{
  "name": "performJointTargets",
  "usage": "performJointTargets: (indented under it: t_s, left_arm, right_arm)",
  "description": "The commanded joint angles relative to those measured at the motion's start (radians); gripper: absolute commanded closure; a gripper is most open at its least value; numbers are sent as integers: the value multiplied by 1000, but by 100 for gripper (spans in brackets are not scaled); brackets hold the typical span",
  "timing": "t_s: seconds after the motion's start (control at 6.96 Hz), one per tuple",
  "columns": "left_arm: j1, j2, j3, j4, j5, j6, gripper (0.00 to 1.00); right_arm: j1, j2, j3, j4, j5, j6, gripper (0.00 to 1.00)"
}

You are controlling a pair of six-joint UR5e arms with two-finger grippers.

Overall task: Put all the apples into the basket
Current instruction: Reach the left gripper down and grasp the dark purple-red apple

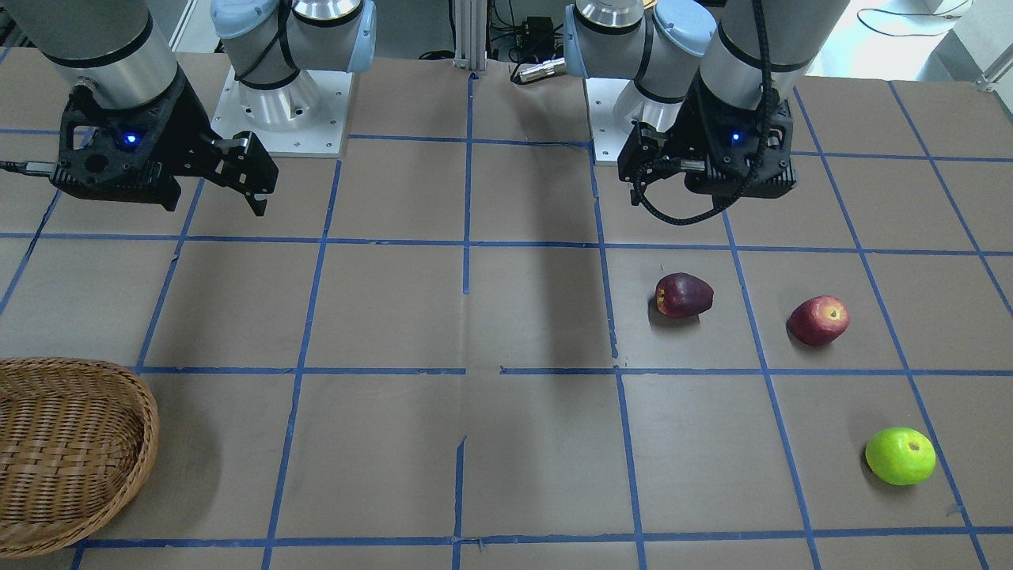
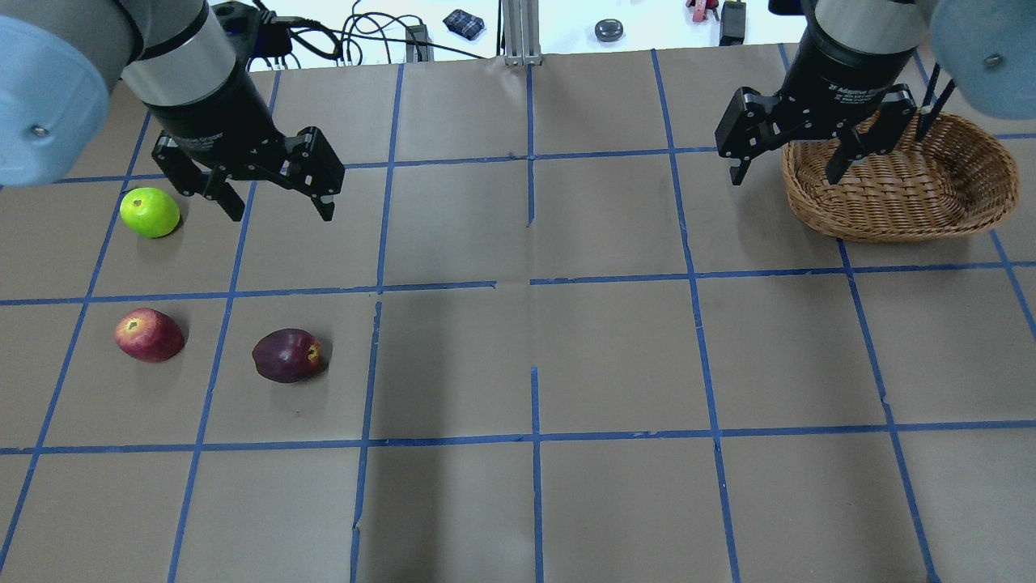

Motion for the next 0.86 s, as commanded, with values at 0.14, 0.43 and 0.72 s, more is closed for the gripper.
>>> performJointTargets:
  t_s: [0.14, 0.43, 0.72]
  left_arm:
    - [175, -13, -293, 274, 6, 217, 0]
    - [197, -31, -446, 465, 3, 229, 0]
    - [204, -89, -471, 521, 6, 243, 0]
  right_arm:
    - [1, 0, 2, 3, -1, -2, 0]
    - [1, -2, 2, 8, -1, -3, 0]
    - [1, -1, 2, 8, -2, -3, 0]
